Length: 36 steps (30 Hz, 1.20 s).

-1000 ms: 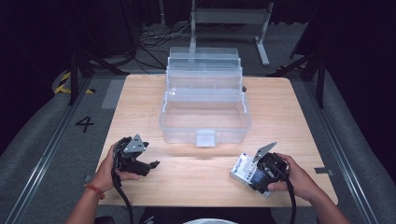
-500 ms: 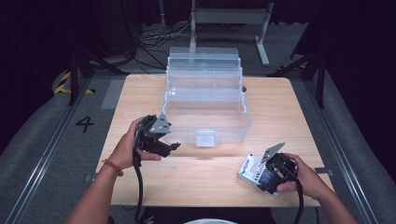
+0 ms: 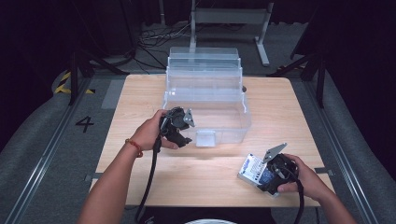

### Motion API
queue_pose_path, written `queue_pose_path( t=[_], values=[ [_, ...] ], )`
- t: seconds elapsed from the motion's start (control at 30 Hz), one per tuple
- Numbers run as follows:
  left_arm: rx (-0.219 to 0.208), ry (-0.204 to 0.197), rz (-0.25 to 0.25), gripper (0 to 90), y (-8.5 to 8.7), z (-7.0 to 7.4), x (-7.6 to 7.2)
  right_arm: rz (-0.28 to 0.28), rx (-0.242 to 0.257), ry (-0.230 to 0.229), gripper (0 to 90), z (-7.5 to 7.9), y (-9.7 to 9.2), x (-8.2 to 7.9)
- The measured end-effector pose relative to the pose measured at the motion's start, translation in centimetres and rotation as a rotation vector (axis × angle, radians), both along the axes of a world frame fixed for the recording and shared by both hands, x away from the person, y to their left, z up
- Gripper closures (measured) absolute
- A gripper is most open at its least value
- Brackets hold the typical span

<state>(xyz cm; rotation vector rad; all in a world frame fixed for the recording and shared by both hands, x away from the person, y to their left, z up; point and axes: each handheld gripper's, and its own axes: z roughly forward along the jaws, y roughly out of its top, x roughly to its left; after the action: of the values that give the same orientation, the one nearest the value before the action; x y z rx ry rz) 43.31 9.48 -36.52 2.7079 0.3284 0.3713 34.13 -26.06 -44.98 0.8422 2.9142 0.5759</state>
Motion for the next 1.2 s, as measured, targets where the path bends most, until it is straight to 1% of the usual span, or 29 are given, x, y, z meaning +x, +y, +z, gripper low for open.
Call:
queue_pose_path(
  t=[0.03,0.07,0.13,0.17,0.2,0.23,0.27,0.3,0.33,0.37,0.4,0.47,0.5,0.53,0.57,0.6,0.63,0.67,0.7,0.8,0.87,0.9,0.93,1.0,1.13,1.17,1.2],
  values=[
    [0.007,0.014,-0.002,40.0,-0.2,-0.1,0.2,0.001,0.001,0.001,2.9,-0.1,0.0,0.0],
    [0.019,0.021,-0.007,40.5,-0.4,-0.1,0.5,0.002,0.002,0.006,2.8,-0.1,0.0,0.0],
    [0.044,0.034,-0.024,44.3,-0.8,-0.2,0.9,0.007,0.001,0.011,2.8,-0.2,0.0,0.1],
    [0.056,0.028,-0.021,45.0,-1.1,-0.3,1.0,0.006,0.000,0.012,2.8,-0.3,0.0,0.1],
    [0.056,0.028,-0.021,44.2,-1.1,-0.3,1.0,0.006,0.000,0.012,2.8,-0.3,0.0,0.1],
    [0.076,0.020,-0.025,44.2,-1.2,-0.2,1.2,0.007,-0.002,0.010,2.8,-0.3,0.0,0.1],
    [0.077,0.014,-0.030,45.4,-1.4,-0.1,1.3,0.008,-0.002,0.011,2.8,-0.3,0.0,0.1],
    [0.070,0.019,-0.024,49.3,-1.4,0.1,1.5,0.009,-0.003,0.009,2.8,-0.4,0.1,0.1],
    [0.061,0.030,-0.009,50.6,-1.4,0.1,1.6,0.009,-0.006,0.002,2.9,-0.4,0.1,0.0],
    [0.058,0.044,-0.020,49.2,-1.6,0.1,2.0,0.008,-0.006,0.001,2.9,-0.4,0.1,0.0],
    [0.074,0.052,-0.029,48.2,-1.7,0.0,2.1,0.008,-0.006,0.000,2.9,-0.4,0.1,0.0],
    [0.108,0.045,-0.035,48.4,-2.3,-0.3,2.3,0.008,-0.007,-0.003,3.0,-0.4,0.1,0.0],
    [0.115,0.074,-0.053,48.4,-2.7,-0.6,2.5,0.006,-0.010,-0.004,3.0,-0.5,0.1,0.0],
    [0.119,0.077,-0.059,47.7,-2.9,-0.5,2.6,0.007,-0.011,-0.004,3.0,-0.5,0.1,0.0],
    [0.118,0.095,-0.074,48.4,-3.1,-0.4,2.7,0.006,-0.010,-0.004,3.0,-0.5,0.1,0.0],
    [0.101,0.111,-0.091,55.1,-3.2,-0.4,2.7,0.004,-0.010,-0.003,3.0,-0.5,0.1,-0.1],
    [0.104,0.119,-0.108,60.7,-3.3,-0.4,2.6,0.004,-0.008,-0.003,3.0,-0.5,0.1,0.0],
    [0.115,0.130,-0.122,63.4,-3.5,-0.6,2.6,0.006,-0.008,-0.004,3.0,-0.5,0.1,0.0],
    [0.138,0.127,-0.138,63.2,-3.7,-0.7,2.6,0.007,-0.006,-0.004,3.0,-0.6,0.1,0.0],
    [0.132,0.131,-0.146,63.4,-3.7,-0.7,2.5,0.007,-0.006,-0.005,3.0,-0.6,0.0,-0.1],
    [0.125,0.144,-0.158,66.2,-3.6,-0.6,2.7,0.005,-0.006,-0.007,3.1,-0.6,0.0,-0.1],
    [0.114,0.148,-0.170,67.2,-3.5,-0.6,2.7,0.003,-0.007,-0.009,3.1,-0.6,0.1,-0.1],
    [0.113,0.155,-0.182,67.7,-3.4,-0.5,2.6,0.003,-0.009,-0.009,3.2,-0.6,0.1,-0.1],
    [0.106,0.153,-0.206,70.1,-3.4,-0.5,2.3,0.009,-0.005,-0.004,3.2,-0.6,0.0,-0.2],
    [0.076,0.174,-0.249,72.8,-2.9,-0.5,1.7,0.012,-0.012,-0.013,3.6,-0.6,-0.1,-0.3],
    [0.062,0.167,-0.256,74.3,-2.5,-0.3,1.6,0.014,-0.012,-0.015,3.6,-0.6,-0.1,-0.3],
    [0.055,0.139,-0.266,77.6,-2.1,-0.1,1.5,0.015,-0.014,-0.016,3.7,-0.5,-0.1,-0.3]
  ],
)
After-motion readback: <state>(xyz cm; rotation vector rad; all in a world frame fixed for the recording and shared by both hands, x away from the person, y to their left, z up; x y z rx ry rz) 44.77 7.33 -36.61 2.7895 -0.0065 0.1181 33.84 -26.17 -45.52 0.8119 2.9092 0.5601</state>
